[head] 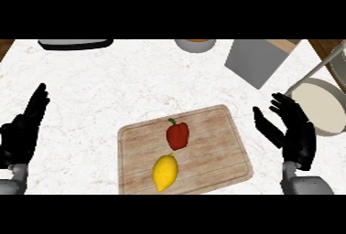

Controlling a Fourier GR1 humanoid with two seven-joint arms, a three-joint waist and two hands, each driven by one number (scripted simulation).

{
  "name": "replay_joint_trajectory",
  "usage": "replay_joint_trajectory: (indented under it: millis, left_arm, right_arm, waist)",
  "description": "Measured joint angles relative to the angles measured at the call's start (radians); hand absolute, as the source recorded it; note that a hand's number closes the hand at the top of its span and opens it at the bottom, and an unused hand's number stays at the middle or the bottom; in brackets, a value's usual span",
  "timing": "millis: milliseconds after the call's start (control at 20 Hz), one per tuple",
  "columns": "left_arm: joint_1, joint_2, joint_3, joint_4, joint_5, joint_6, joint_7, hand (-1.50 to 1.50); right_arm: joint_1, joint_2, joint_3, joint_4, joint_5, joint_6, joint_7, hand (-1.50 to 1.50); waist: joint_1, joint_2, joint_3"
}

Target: Pick the bell pepper from the cutting board and place it in the tiered basket

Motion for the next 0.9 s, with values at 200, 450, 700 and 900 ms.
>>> replay_joint_trajectory:
  millis: [200,450,700,900]
  left_arm:
    - [-0.004,-0.008,-0.010,0.012,-0.008,-0.007,-0.008,0.00]
    - [-0.015,-0.011,-0.020,0.018,-0.019,-0.015,-0.016,0.00]
    - [-0.046,-0.029,-0.036,0.022,-0.035,-0.008,-0.010,0.00]
    - [-0.065,-0.039,-0.048,0.036,-0.043,-0.013,-0.008,0.00]
  right_arm:
    - [0.101,0.047,0.103,-0.080,0.196,-0.203,0.094,-1.50]
    - [0.170,-0.015,0.241,-0.161,0.404,-0.191,0.317,-1.50]
    - [0.151,-0.102,0.334,-0.224,0.521,-0.013,0.572,-1.50]
    - [0.057,-0.137,0.366,-0.292,0.594,0.150,0.808,-1.50]
  waist:
    - [0.011,-0.003,-0.002]
    - [0.035,-0.001,-0.005]
    - [0.051,0.004,-0.007]
    - [0.064,0.005,-0.006]
